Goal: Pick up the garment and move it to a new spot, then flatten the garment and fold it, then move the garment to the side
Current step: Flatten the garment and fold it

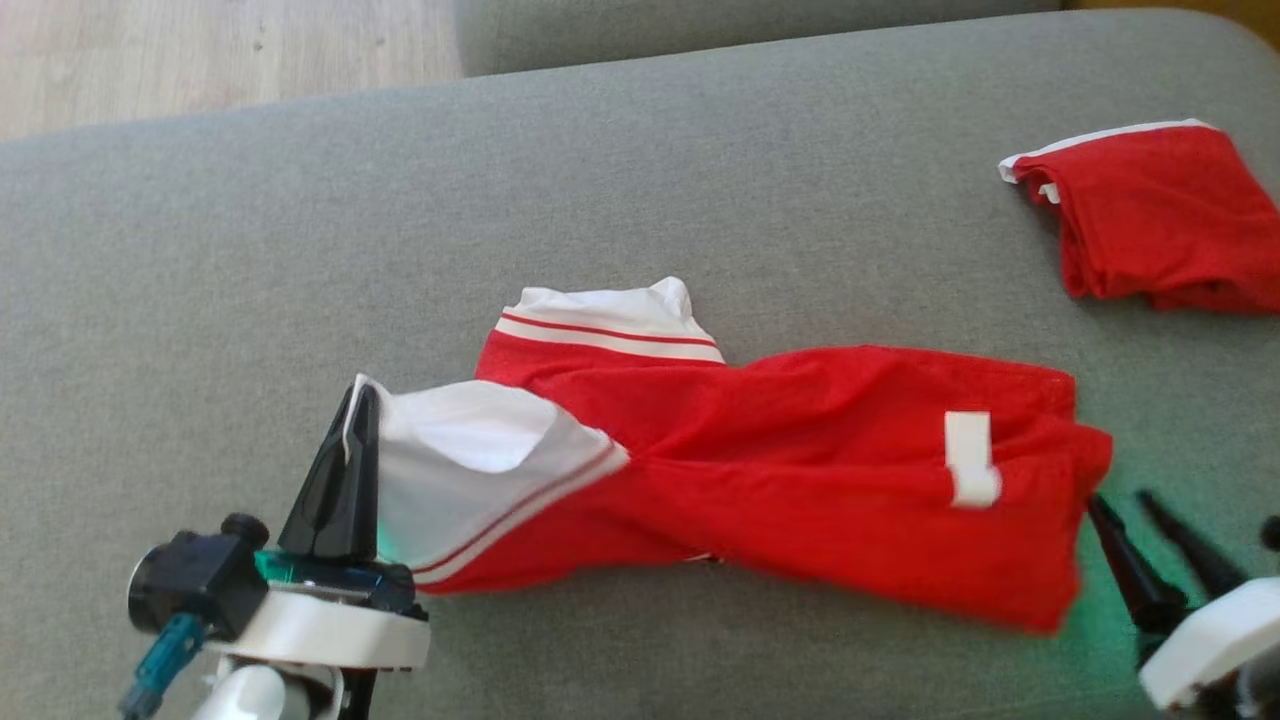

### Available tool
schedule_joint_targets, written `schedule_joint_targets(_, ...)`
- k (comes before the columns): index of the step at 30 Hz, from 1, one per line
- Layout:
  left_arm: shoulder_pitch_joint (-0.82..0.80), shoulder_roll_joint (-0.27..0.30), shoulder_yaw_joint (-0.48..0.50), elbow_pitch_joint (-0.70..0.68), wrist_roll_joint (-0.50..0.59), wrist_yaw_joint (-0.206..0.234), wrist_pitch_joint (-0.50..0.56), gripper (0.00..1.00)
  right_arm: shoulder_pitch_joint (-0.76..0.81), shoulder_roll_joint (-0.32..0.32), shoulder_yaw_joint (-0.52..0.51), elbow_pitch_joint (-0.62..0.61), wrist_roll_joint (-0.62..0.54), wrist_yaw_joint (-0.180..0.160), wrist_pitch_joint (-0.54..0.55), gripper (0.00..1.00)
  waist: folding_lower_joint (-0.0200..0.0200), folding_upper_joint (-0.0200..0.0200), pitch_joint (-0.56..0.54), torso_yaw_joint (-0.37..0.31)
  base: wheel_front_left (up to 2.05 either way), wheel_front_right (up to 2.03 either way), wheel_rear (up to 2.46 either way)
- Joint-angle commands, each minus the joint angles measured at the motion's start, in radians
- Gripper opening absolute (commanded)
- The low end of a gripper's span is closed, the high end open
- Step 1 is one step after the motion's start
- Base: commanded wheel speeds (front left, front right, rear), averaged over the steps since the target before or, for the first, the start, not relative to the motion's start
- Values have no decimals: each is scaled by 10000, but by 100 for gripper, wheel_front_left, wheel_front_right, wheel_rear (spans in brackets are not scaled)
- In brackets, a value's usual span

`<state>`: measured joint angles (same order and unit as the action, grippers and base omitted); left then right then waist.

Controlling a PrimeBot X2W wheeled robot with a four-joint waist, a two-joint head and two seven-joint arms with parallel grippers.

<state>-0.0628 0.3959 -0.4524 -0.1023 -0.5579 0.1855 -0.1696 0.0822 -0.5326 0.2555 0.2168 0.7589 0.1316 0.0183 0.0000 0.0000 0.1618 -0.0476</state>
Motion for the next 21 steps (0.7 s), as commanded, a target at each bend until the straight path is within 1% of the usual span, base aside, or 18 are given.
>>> schedule_joint_targets(1, -293, 111, 390, -268, -46, 63, -168, 0, -20, -311, -386, -484, -185, -9, 56, 100, 0, 0, 61, 35, 0, 0, 0)
schedule_joint_targets(6, -378, -31, 197, -143, 27, -24, -283, 0, 625, -141, -1136, -1499, -191, -9, 712, 100, 0, 0, 212, 263, 0, 0, 0)
schedule_joint_targets(11, -641, -159, 13, 55, 121, -132, -339, 0, 1411, 68, -1313, -2464, 139, -9, 1414, 100, 0, 0, 351, 488, 0, 0, 0)
schedule_joint_targets(15, -778, -244, -92, 224, 168, -187, -386, 0, 1778, 344, -1432, -2622, 392, -9, 1855, 100, 0, 0, 418, 595, 0, 0, 0)
schedule_joint_targets(21, -857, -352, -163, 382, 157, -221, -460, 0, 1873, 598, -1444, -2373, 478, -9, 1978, 100, 0, 0, 464, 610, 0, 0, 0)
